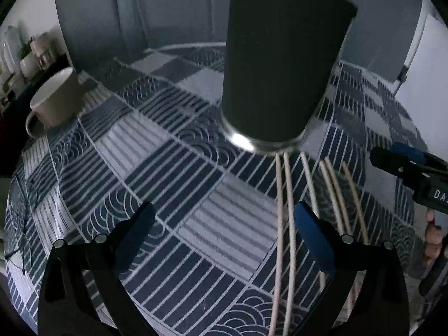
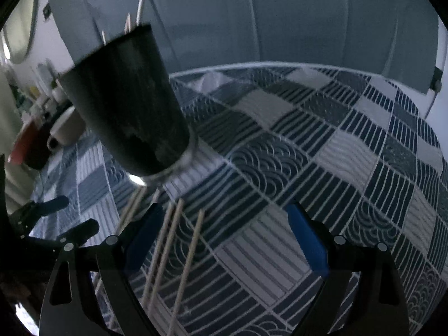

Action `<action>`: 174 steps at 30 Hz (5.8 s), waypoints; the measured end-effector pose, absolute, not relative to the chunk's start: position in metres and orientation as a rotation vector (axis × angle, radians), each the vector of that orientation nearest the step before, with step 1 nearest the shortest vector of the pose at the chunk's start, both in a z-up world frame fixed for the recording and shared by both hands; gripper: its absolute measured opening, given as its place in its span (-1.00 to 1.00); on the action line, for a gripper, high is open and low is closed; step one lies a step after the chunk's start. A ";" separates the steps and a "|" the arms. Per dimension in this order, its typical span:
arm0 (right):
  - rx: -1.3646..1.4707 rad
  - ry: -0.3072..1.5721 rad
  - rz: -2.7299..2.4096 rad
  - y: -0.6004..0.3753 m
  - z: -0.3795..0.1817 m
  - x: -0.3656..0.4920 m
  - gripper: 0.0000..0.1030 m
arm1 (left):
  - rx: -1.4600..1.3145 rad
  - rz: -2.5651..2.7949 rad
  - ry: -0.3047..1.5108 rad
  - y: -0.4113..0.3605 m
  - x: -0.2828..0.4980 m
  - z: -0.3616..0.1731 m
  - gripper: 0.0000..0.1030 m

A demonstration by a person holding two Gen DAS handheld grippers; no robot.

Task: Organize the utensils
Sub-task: 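Lower both tools back to the row of sticks on the cloth, then close both tools on one wooden stick each, then lift the held sticks with both tools over the black cup, then release the sticks into the black cup by opening both tools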

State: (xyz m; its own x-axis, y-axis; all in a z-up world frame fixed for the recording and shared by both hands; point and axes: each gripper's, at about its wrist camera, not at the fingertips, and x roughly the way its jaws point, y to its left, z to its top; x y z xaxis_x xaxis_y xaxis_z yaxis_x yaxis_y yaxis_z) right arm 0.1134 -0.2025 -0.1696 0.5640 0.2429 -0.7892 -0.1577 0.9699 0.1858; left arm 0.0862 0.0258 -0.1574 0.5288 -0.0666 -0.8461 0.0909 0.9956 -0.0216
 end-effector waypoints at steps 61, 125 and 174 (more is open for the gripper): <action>0.075 1.222 0.248 -0.210 -0.195 0.107 -0.43 | -0.074 -0.142 1.238 0.049 0.101 -0.161 -0.91; 0.213 0.543 0.558 -0.150 0.043 0.239 -0.91 | -0.180 -0.258 0.583 0.025 0.205 0.047 -0.91; 0.159 0.448 0.442 -0.164 -0.009 0.174 0.41 | -0.165 -0.218 0.515 0.052 0.157 0.001 0.55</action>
